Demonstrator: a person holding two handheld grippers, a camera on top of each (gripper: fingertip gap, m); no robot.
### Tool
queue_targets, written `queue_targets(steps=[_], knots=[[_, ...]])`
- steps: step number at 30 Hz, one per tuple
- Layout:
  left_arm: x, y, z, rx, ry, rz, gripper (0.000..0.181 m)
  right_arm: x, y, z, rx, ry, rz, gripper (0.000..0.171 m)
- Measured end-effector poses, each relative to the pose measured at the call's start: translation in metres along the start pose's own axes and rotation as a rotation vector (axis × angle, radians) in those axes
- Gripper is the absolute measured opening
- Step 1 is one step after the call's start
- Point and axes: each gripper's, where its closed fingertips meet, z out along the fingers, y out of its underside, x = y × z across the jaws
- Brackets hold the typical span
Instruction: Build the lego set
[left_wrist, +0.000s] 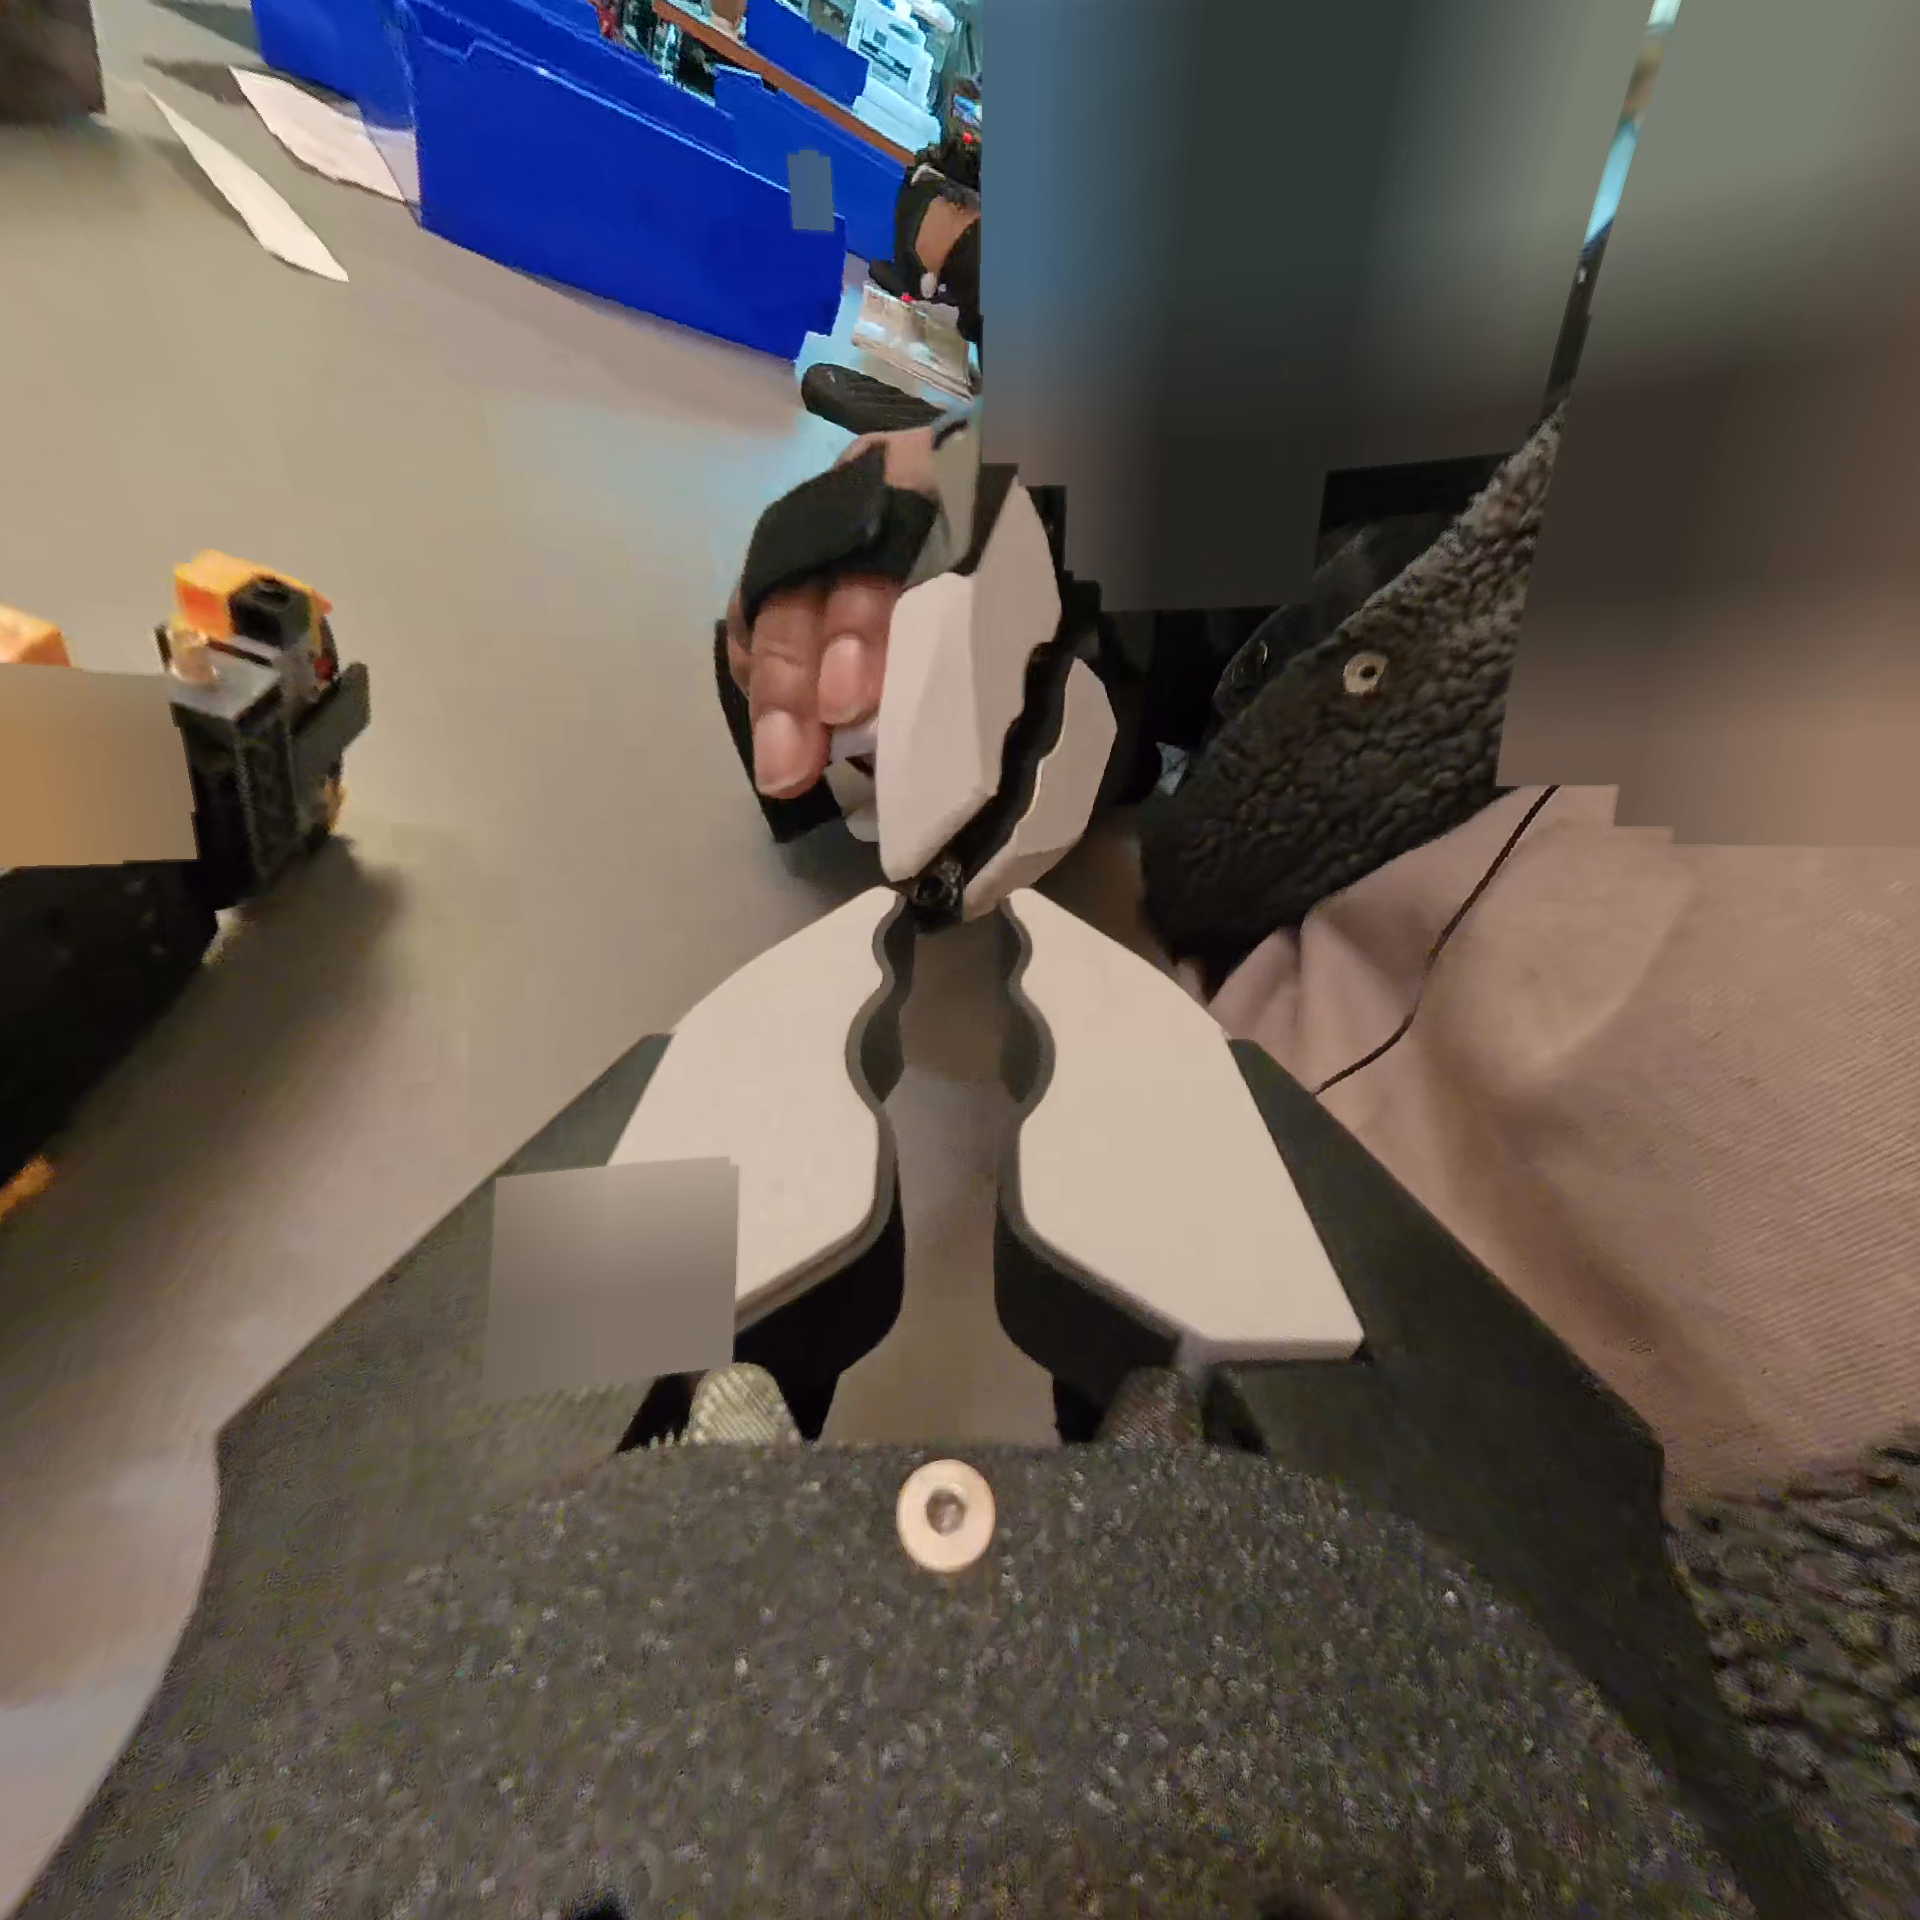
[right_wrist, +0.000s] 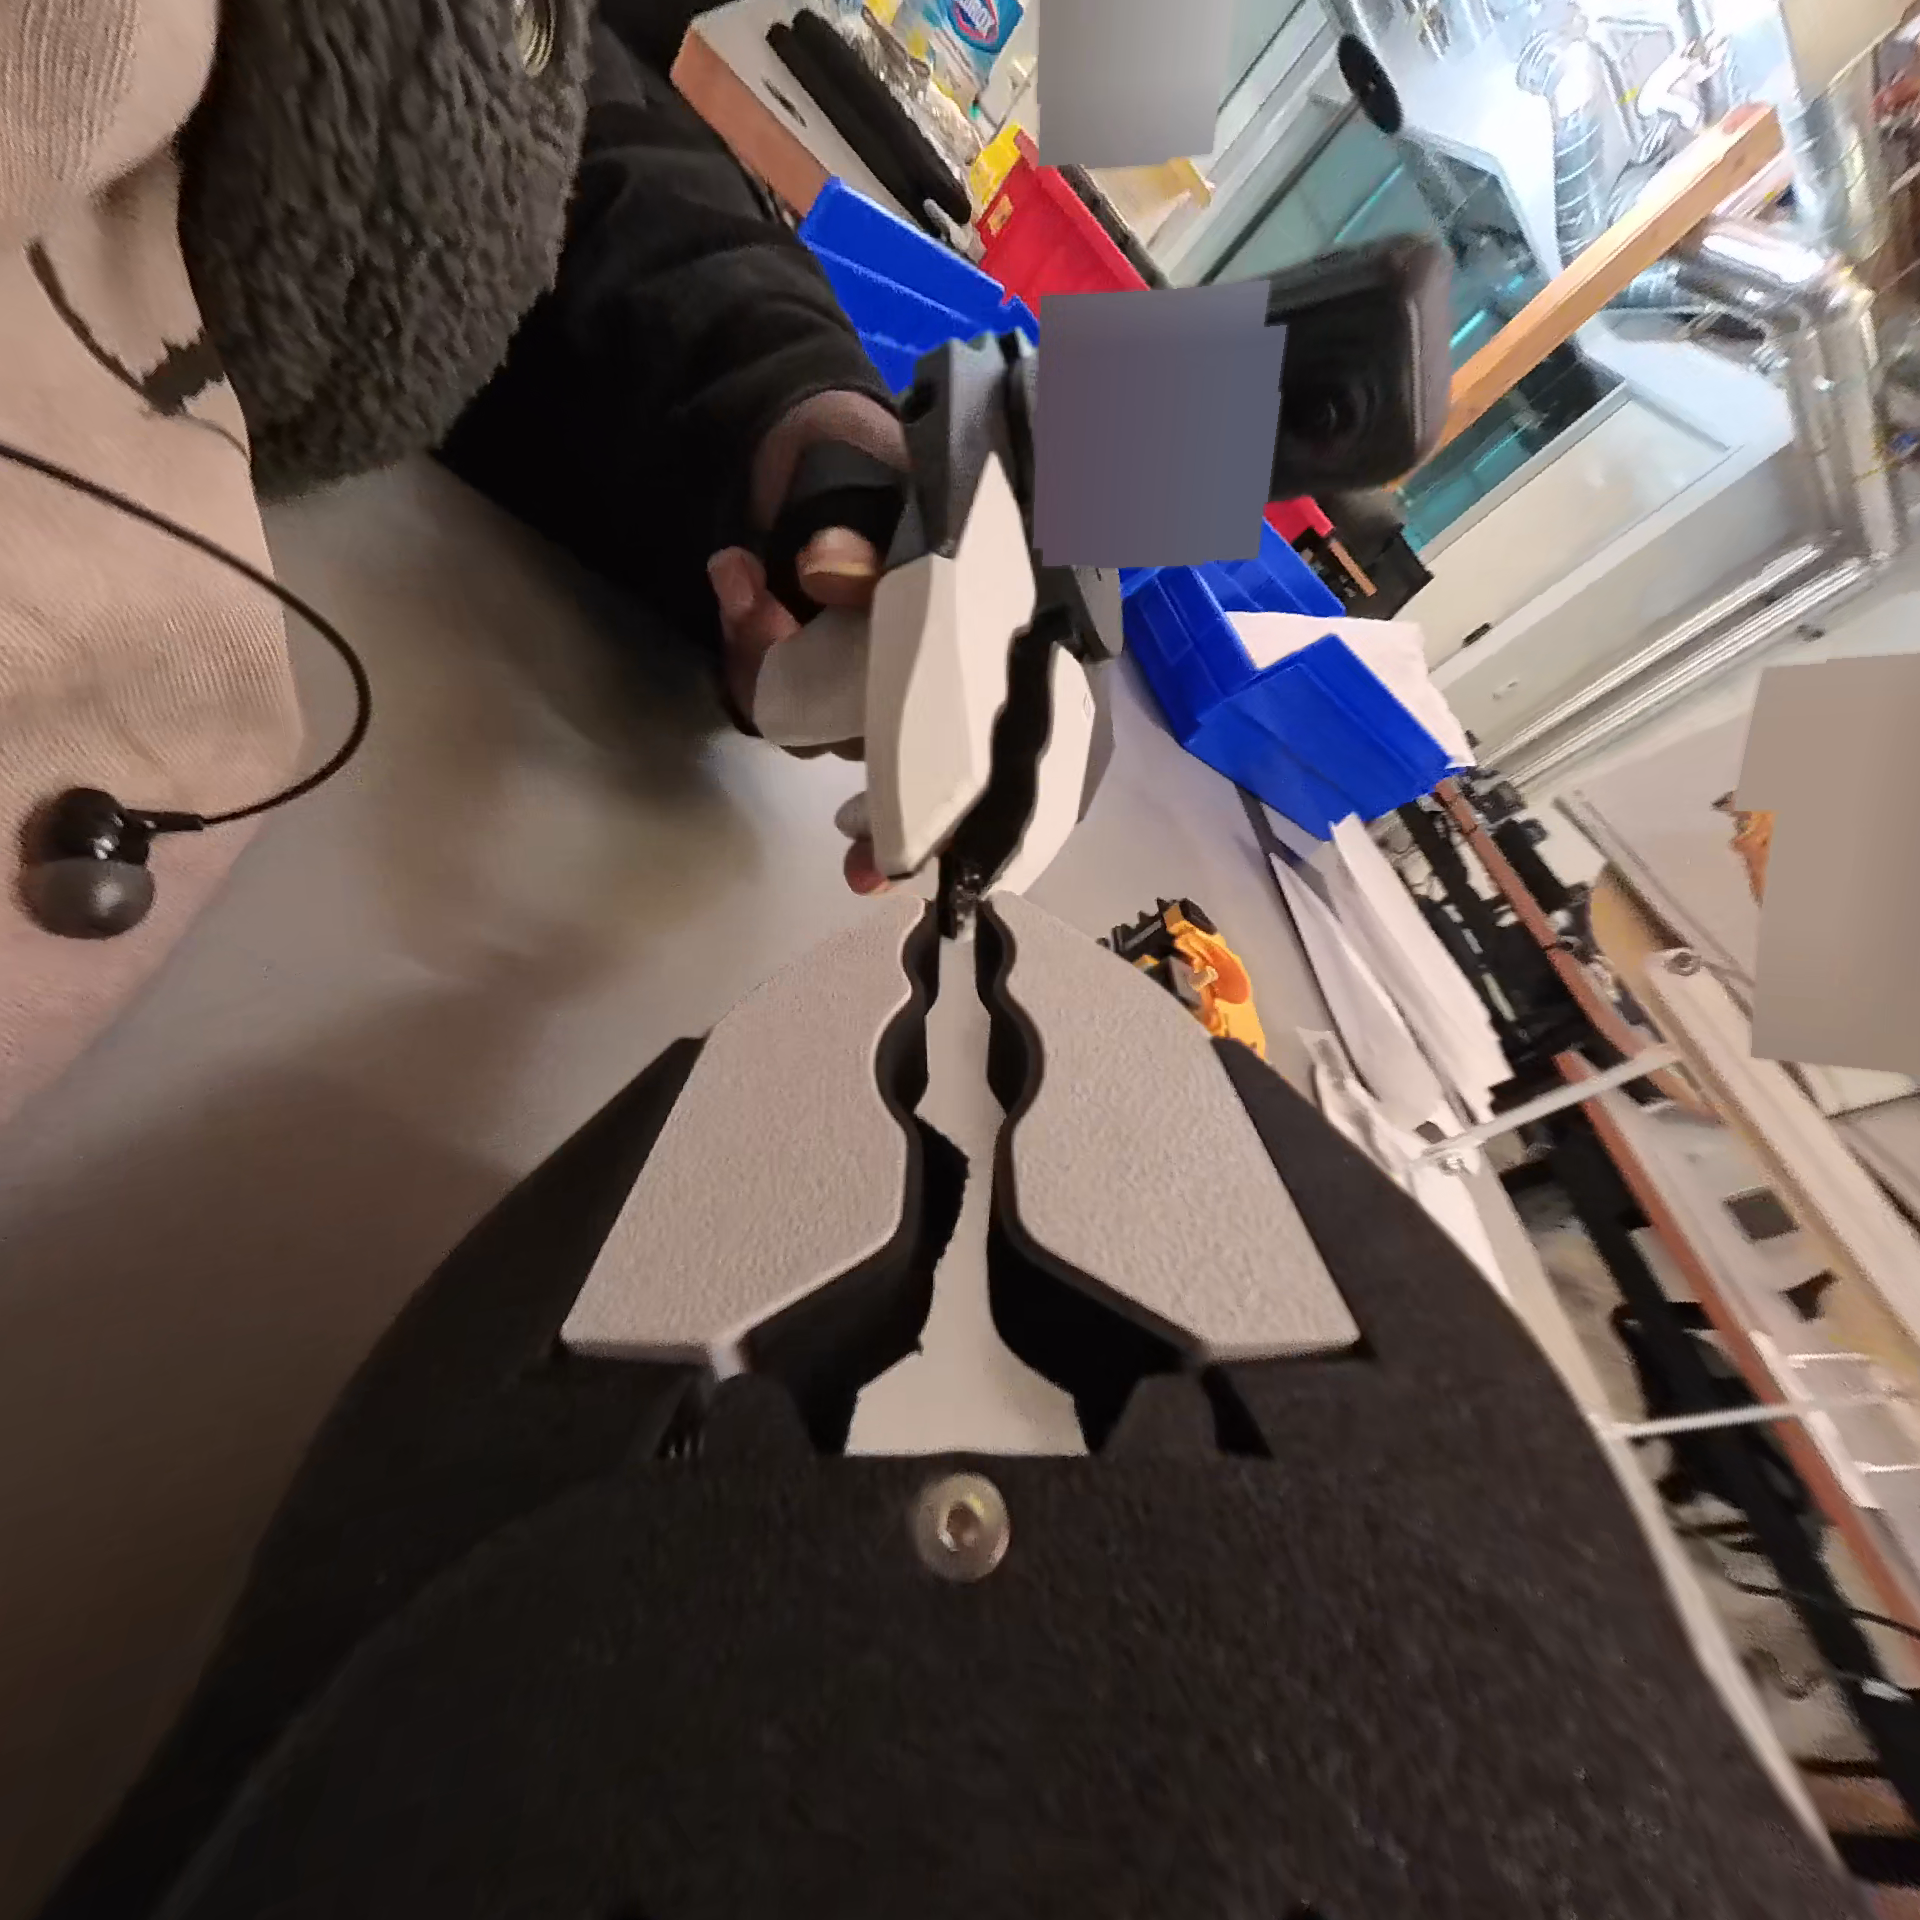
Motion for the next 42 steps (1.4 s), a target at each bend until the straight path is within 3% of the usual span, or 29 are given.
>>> queue_targets(steps=[4,7,11,19,27,31,38,42], knots=[[-0.003,0.001,0.000,0.006,0.014,-0.084,0.009,-0.001,0.001,0.001,-0.027,0.030,-0.110,0.006],[-0.005,-0.002,-0.001,0.016,-0.009,-0.045,0.008,0.003,0.000,0.001,-0.029,0.056,-0.125,0.006],[-0.009,-0.005,-0.004,-0.001,-0.147,0.197,0.007,0.011,0.003,0.001,-0.020,0.069,0.015,0.013],[-0.012,-0.012,-0.011,-0.043,-0.395,0.729,0.007,0.011,-0.002,-0.003,0.108,-0.129,0.522,0.019],[-0.007,-0.006,-0.005,-0.077,-0.405,0.871,0.007,0.002,-0.006,-0.002,0.117,-0.185,0.524,0.008],[-0.007,-0.004,-0.004,-0.066,-0.370,0.804,0.007,0.003,-0.006,-0.003,0.106,-0.147,0.413,0.007],[-0.004,-0.005,-0.007,0.009,-0.133,0.298,0.015,0.008,-0.002,0.000,0.020,-0.016,0.046,0.007],[-0.003,-0.002,-0.005,0.000,-0.062,0.154,0.013,0.009,0.001,0.005,-0.029,0.027,-0.121,0.007]])
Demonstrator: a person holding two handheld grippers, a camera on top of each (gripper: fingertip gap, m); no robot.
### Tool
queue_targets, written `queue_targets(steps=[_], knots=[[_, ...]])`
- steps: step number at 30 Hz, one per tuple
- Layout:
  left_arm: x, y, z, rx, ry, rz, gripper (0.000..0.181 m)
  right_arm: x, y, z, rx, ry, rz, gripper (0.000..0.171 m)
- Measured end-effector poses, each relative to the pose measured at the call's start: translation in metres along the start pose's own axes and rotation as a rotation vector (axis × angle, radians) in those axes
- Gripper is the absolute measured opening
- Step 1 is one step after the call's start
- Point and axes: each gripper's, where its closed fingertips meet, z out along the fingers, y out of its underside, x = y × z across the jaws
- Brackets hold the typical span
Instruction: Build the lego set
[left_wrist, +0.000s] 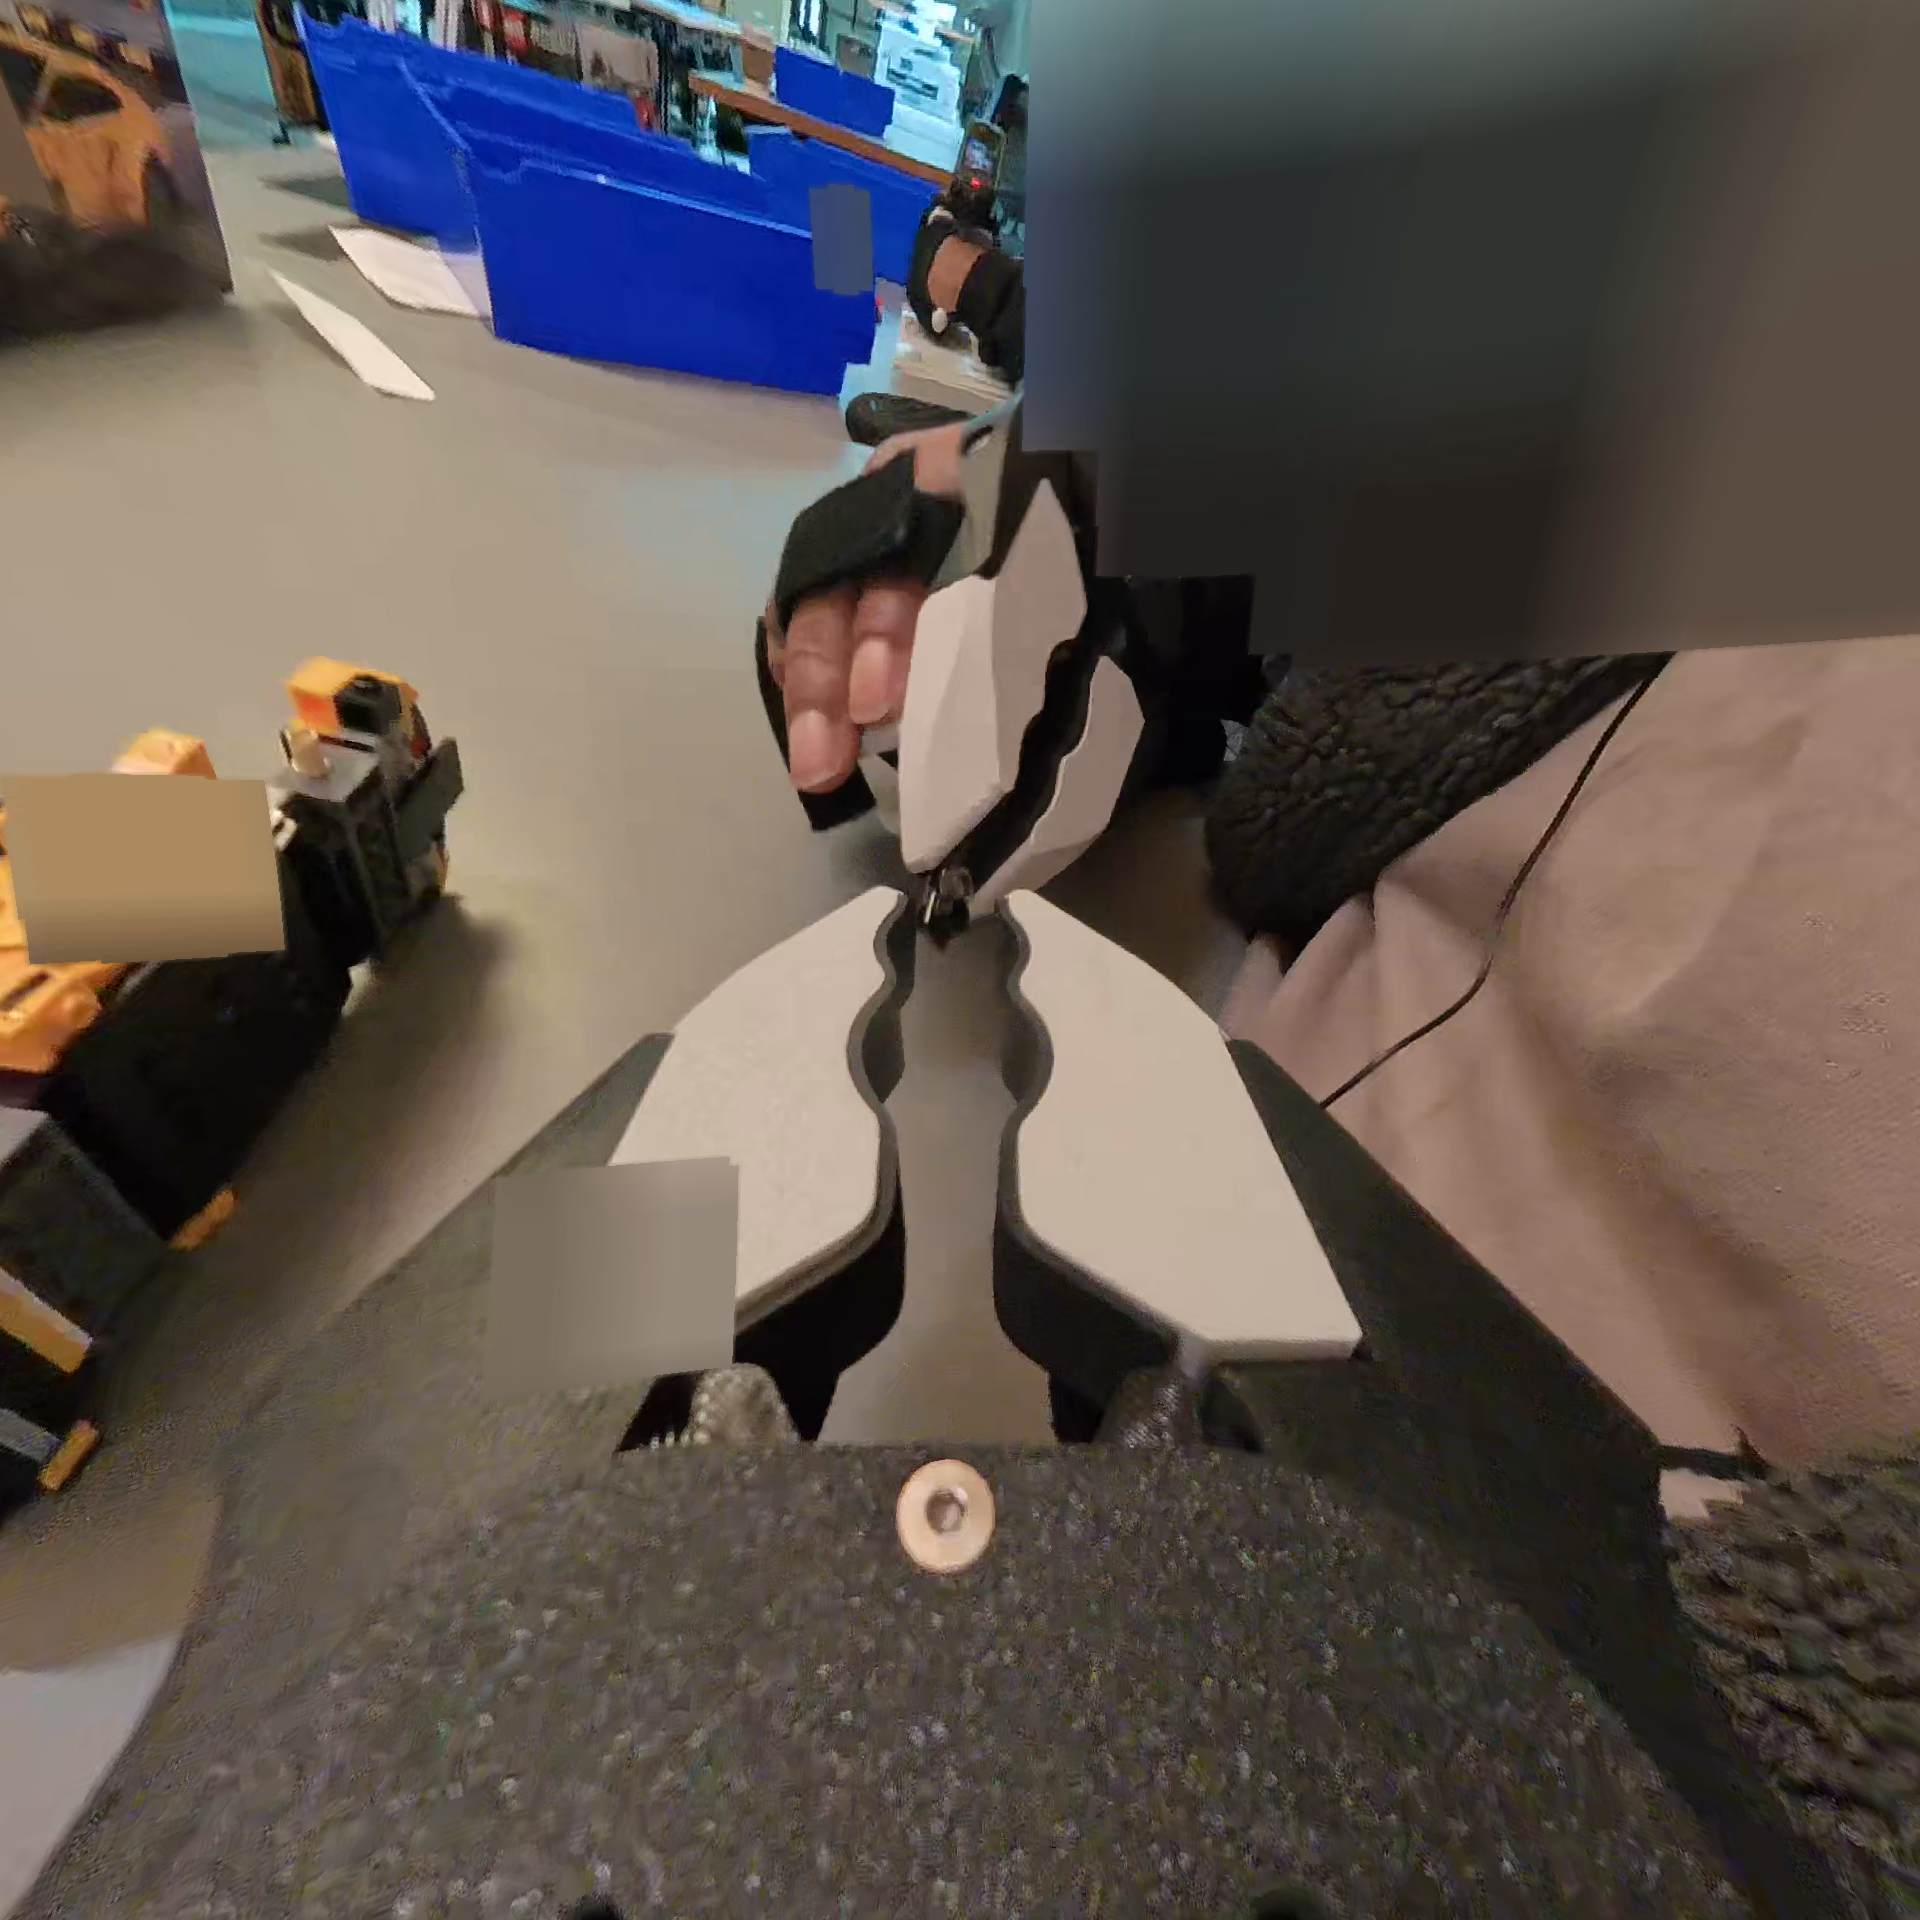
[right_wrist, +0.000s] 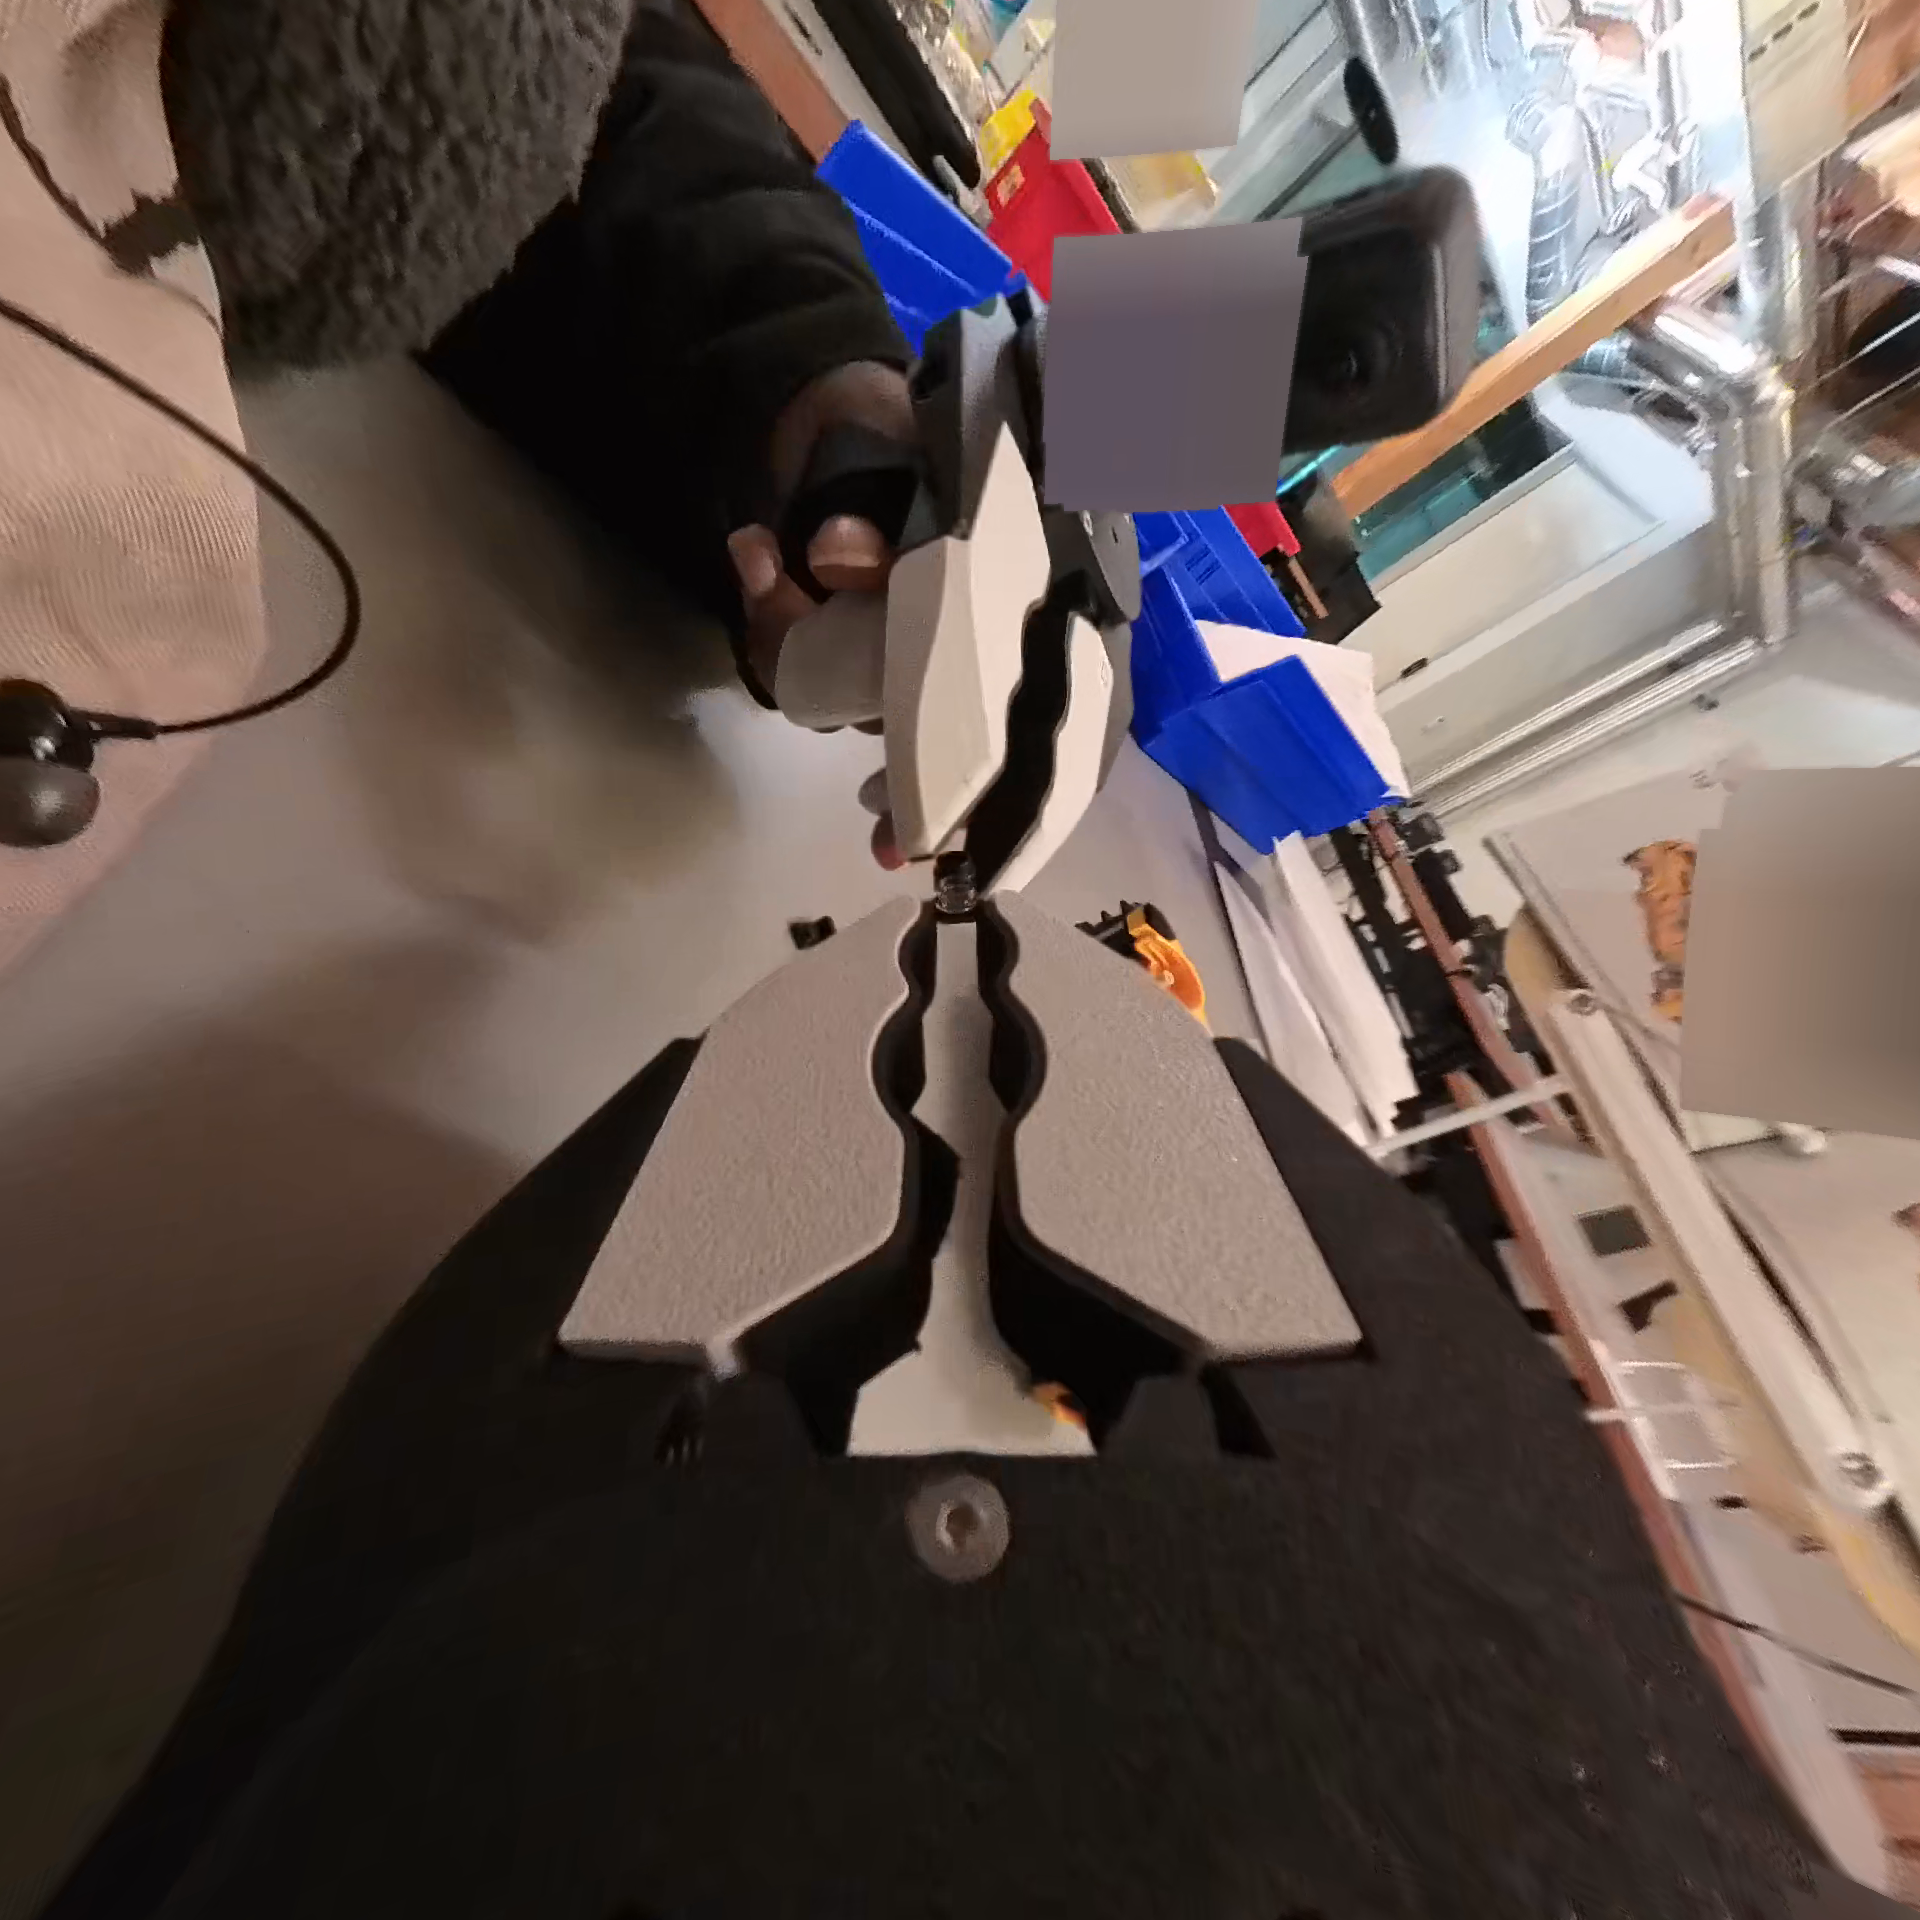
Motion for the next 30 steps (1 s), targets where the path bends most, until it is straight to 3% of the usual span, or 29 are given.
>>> queue_targets(steps=[9,19,30], knots=[[-0.002,0.002,0.000,-0.016,-0.044,0.080,0.008,-0.001,0.004,0.008,-0.034,0.039,-0.116,0.007],[-0.011,0.002,-0.002,-0.078,-0.275,0.516,0.008,-0.001,0.005,0.007,0.036,-0.090,0.361,0.015],[-0.005,0.002,0.001,-0.078,-0.269,0.584,0.008,-0.008,0.003,-0.001,0.070,-0.163,0.491,0.006]])
